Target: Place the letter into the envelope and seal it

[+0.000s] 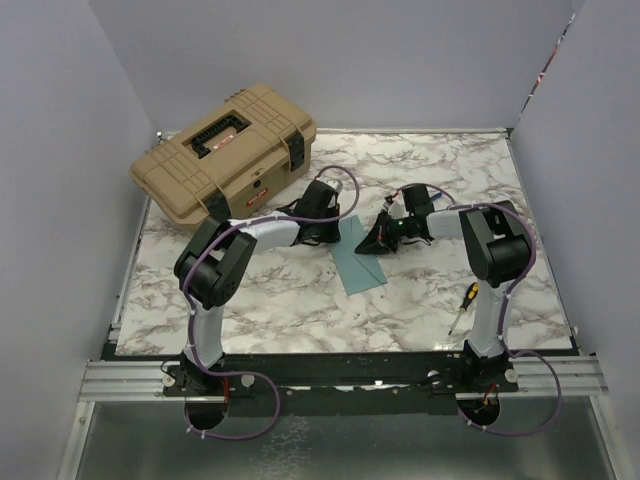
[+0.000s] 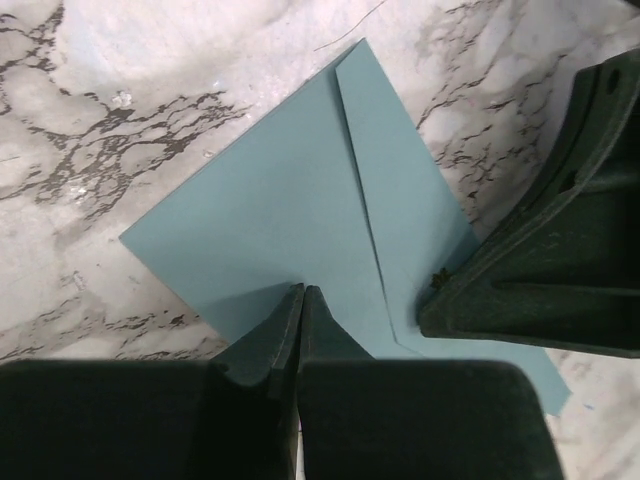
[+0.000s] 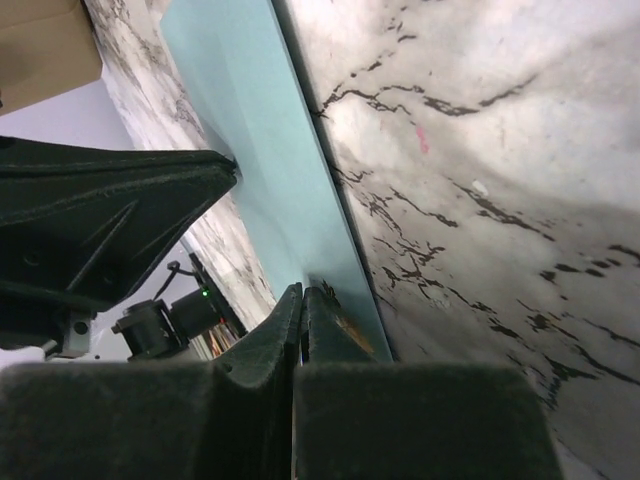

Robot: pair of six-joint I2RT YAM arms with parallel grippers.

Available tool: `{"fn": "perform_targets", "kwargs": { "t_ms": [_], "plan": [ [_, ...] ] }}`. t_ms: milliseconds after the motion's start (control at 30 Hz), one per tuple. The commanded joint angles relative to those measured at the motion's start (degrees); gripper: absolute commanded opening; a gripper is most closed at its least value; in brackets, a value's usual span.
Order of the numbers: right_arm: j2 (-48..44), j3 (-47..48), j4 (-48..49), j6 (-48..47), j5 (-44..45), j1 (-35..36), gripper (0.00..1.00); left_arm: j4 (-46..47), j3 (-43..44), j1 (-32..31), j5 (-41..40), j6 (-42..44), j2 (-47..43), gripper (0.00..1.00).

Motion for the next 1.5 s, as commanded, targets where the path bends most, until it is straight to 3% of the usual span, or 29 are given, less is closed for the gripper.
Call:
{"fn": "perform_targets", "kwargs": {
  "t_ms": [0, 367, 600, 900, 1467],
  "plan": [
    [0.9, -2.5, -0.6, -3.6, 6.2, 0.5, 0.00, 4.7, 1.7, 2.4, 11.2, -5.5, -2.4, 0.00],
    [-1.6, -4.9, 0.8, -4.9, 13.1, 0.5, 0.00, 12.7, 5.7, 2.4, 17.2, -6.9, 1.9, 0.04],
    [-6.1, -7.3, 3.5, -5.8, 18.3, 0.6, 0.00, 11.8, 8.2, 2.6, 16.9, -5.2, 6.6, 0.04],
    [-9.3, -8.6, 2.5, -11.8, 18.5, 1.1, 0.00, 10.4, 10.5, 3.6, 21.1, -2.8, 12.4, 0.05],
    [-10.0, -4.1, -4.4, -16.8, 22.6, 3.5, 0.00, 8.4, 12.3, 3.6, 22.1, -2.9, 10.3, 0.05]
  ]
}}
